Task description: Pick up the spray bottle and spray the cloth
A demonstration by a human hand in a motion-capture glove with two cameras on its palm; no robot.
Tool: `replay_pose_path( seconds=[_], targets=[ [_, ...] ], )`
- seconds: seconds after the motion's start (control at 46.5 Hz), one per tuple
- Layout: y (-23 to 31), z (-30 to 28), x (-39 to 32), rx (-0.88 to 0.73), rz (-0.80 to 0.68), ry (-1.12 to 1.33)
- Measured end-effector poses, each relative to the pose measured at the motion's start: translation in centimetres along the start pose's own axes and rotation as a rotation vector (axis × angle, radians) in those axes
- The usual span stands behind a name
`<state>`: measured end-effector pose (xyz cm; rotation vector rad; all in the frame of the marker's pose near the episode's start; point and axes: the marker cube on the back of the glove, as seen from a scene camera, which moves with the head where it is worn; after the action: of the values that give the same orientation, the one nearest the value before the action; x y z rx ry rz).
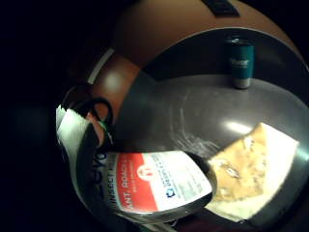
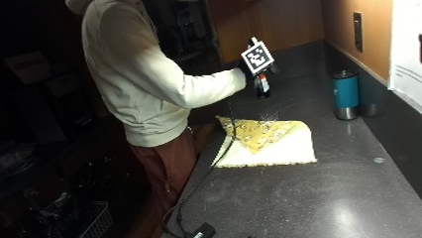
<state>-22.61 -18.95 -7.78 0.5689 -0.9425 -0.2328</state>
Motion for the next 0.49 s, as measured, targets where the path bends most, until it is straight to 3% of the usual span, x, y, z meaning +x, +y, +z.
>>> replay_pose_path(
  seconds=[0.151,0.258,0.366,0.495],
  targets=[
    [3.3,3.0,3.3,-0.108,0.003,-0.052],
    [2.7,6.1,6.5,-0.014,0.042,0.006],
    [3.5,7.8,7.8,-0.056,0.078,-0.057],
    [2.0,9.4,10.9,0.054,0.130,-0.012]
  ],
)
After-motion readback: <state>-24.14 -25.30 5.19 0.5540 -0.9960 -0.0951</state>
